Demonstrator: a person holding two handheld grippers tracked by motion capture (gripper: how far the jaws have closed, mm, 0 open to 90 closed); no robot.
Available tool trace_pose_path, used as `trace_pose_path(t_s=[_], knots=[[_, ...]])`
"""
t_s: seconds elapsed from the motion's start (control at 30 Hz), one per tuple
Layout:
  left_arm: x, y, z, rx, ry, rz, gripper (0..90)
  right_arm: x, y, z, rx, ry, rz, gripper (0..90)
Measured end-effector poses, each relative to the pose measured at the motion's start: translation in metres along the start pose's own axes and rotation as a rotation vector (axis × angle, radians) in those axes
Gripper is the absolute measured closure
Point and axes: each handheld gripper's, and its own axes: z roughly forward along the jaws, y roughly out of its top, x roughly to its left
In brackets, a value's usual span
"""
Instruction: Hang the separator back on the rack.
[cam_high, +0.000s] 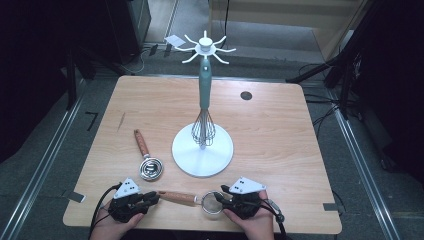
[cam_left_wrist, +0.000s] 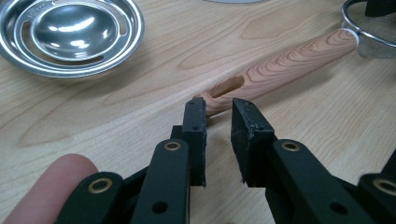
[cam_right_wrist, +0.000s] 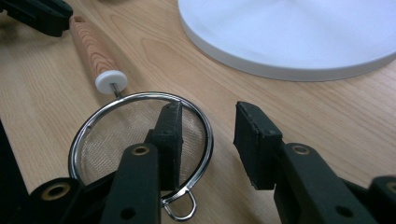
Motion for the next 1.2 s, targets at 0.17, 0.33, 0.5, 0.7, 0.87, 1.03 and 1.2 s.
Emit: trace_pose_path(t_s=[0.17, 0.33, 0.5, 0.7, 0.87, 1.03, 1.2], knots=[[0.001, 0.003, 0.003, -0.001, 0.000, -0.006, 77.8, 0.001, -0.002, -0.001, 0.003, 0.013, 0.009, 68.8], [0.000, 0.007, 0.007, 0.002, 0.000, 0.000, 78.0, 0.000, -0.005, -0.004, 0.007, 0.020, 0.016, 70.4], [-0.001, 0.012, 0.013, 0.005, -0.006, 0.003, 77.7, 0.001, -0.008, -0.007, 0.009, 0.017, 0.018, 70.4], [0.000, 0.016, 0.017, 0.006, -0.015, 0.002, 77.5, 0.001, -0.012, -0.011, 0.012, 0.017, 0.029, 70.1], [0.001, 0.019, 0.020, 0.002, -0.017, 0.001, 77.5, 0.003, -0.014, -0.012, 0.017, 0.019, 0.025, 69.9], [0.001, 0.022, 0.023, -0.004, -0.010, -0.007, 77.6, 0.003, -0.014, -0.013, 0.019, 0.021, 0.024, 69.1], [0.002, 0.020, 0.021, -0.010, 0.004, -0.004, 76.2, 0.002, -0.013, -0.016, 0.005, 0.010, 0.014, 66.1]])
